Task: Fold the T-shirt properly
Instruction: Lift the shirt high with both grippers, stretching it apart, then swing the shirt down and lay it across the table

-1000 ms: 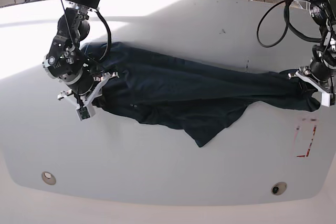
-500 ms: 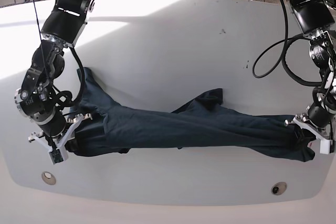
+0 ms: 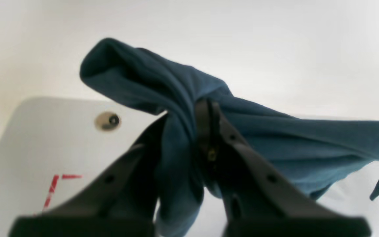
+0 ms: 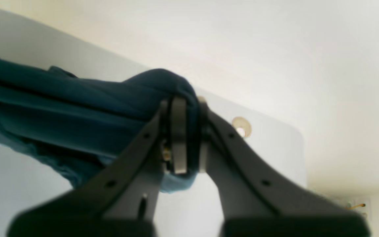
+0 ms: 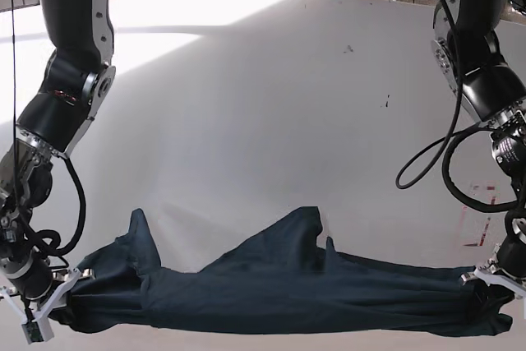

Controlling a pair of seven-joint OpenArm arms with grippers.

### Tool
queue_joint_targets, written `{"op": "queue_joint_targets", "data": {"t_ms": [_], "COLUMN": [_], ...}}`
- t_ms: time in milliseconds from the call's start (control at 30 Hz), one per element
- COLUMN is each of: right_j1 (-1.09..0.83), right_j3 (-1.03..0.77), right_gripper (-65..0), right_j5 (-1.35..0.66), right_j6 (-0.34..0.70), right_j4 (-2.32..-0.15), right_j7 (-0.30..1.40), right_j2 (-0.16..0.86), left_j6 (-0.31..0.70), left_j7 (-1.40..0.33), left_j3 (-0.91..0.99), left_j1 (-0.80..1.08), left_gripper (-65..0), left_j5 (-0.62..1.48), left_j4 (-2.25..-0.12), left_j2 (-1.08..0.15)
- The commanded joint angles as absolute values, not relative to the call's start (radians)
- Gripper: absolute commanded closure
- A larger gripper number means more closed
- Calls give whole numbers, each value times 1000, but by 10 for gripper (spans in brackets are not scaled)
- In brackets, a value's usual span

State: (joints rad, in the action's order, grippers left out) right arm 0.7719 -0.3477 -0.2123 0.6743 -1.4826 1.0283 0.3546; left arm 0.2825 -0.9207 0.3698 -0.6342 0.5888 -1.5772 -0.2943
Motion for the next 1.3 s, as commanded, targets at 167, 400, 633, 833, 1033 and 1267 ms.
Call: {"op": "queue_joint_targets", "data": {"t_ms": [167, 400, 633, 833, 1033, 1267], "right_j1": [975, 989, 863, 644, 427, 208], "right_j3": [-354, -314, -334, -407, -469, -496], "right_gripper": [0, 0, 0, 0, 0, 0], "right_j5": [-202, -202, -208, -208, -208, -209], "right_j6": [667, 667, 668, 670, 670, 670], "right_j4": [-1451, -1461, -1497, -1581, -1659, -1762], "right_j7": [1040, 1040, 1040, 1040, 1040, 1040], "right_j2": [403, 415, 417, 390, 341, 285], "left_j6": [272, 272, 272, 275, 278, 381], "left_j7": [-886, -886, -881, -878, -878, -883], "left_j3": [380, 383, 383, 384, 435, 490], "left_j1": [-739, -707, -661, -522, -357, -173], "left_gripper": [-11, -11, -11, -11, -11, -11], "left_j5": [522, 522, 524, 527, 527, 527], "left_j4": [-1618, -1655, -1652, -1652, -1656, -1659], "left_j2": [-282, -278, -278, -278, -278, -283]}}
